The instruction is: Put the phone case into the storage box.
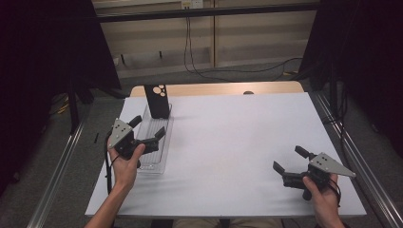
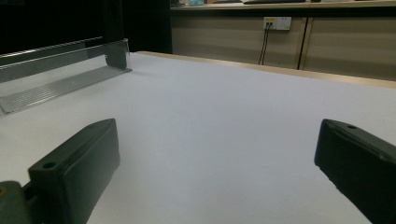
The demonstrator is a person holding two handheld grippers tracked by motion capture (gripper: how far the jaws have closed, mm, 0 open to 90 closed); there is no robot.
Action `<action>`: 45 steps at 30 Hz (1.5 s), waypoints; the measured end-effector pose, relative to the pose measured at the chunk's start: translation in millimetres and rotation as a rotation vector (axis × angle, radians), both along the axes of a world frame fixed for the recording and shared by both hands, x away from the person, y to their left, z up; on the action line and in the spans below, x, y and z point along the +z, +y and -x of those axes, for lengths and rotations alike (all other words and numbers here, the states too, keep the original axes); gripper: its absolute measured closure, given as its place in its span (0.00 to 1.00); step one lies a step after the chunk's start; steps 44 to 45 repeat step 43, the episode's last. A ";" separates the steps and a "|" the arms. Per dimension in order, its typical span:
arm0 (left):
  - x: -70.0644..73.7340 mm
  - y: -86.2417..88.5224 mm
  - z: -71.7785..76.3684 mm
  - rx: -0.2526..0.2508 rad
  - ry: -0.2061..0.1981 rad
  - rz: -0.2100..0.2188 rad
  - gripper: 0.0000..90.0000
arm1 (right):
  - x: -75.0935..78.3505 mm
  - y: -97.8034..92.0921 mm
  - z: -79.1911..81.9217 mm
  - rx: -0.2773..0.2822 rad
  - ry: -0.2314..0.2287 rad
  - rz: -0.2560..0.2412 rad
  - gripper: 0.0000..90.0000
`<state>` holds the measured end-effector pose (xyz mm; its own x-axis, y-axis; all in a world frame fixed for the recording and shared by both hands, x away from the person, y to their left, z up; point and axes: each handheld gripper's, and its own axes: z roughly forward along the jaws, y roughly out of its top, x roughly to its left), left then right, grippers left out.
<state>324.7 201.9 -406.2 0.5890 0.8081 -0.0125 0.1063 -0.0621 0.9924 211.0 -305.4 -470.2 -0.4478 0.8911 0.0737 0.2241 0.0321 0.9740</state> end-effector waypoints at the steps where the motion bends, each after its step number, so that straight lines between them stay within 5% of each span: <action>1: -0.3 -0.2 3.4 0.010 -0.012 -0.009 0.03 | 0.0 -0.1 -0.1 0.000 0.000 0.001 0.00; 13: -17.2 12.5 27.8 0.009 0.006 -0.005 0.03 | 0.6 0.0 0.7 -0.007 -0.004 -0.002 0.00; 18: -27.5 19.1 39.2 0.026 0.021 0.030 0.03 | 0.6 -0.1 0.9 -0.006 -0.006 0.000 0.00; 26: -38.9 25.2 50.9 0.016 0.044 0.006 0.03 | 1.0 -1.1 1.7 -0.013 -0.009 -0.004 0.00; 35: -45.0 35.5 67.8 0.079 0.067 0.017 0.03 | 1.4 -2.5 3.9 -0.020 -0.029 0.014 0.00; 45: -44.3 36.8 69.8 0.076 0.066 0.043 0.04 | -1.0 -4.0 4.3 -0.030 -0.026 0.019 0.00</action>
